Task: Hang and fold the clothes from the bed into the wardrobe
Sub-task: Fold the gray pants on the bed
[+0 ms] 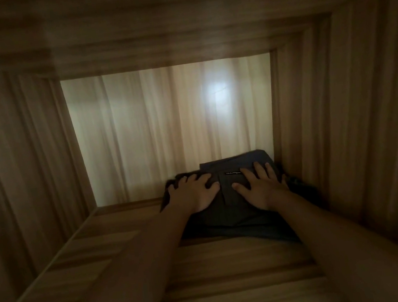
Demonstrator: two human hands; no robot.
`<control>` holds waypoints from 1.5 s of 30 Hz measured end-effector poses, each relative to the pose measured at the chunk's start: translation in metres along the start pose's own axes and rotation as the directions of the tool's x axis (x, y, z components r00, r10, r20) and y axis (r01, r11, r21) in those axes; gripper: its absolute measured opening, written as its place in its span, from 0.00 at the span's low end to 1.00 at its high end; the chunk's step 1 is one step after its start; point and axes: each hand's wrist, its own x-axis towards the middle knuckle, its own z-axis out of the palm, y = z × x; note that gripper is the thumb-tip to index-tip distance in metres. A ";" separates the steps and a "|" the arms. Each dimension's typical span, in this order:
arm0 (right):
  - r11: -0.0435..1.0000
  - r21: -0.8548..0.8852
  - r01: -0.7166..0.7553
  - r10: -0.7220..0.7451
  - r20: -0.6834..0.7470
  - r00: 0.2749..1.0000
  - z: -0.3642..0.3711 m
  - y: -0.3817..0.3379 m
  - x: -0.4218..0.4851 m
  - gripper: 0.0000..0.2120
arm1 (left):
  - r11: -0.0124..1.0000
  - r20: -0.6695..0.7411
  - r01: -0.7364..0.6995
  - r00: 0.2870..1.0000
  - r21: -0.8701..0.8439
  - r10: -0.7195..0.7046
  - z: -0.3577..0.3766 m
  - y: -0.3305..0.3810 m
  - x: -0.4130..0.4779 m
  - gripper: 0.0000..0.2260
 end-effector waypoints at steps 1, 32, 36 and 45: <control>1.000 -0.006 -0.006 0.006 -0.001 1.000 0.000 0.000 0.000 0.40 | 1.000 -0.011 -0.001 1.000 0.003 0.001 0.001 0.001 -0.001 0.35; 0.948 -0.084 0.308 -0.277 0.261 0.925 -0.096 -0.016 -0.331 0.17 | 0.998 0.289 0.061 0.955 0.027 -0.067 -0.125 0.023 -0.371 0.20; 0.964 -0.107 0.245 -0.213 0.245 0.946 -0.088 -0.014 -0.356 0.18 | 1.000 0.275 -0.010 0.961 0.029 0.001 -0.117 0.019 -0.372 0.17; 0.991 -0.104 -0.087 0.101 0.137 0.985 -0.072 -0.001 -0.459 0.20 | 0.934 0.153 -0.348 0.922 -0.074 0.356 -0.098 0.044 -0.372 0.08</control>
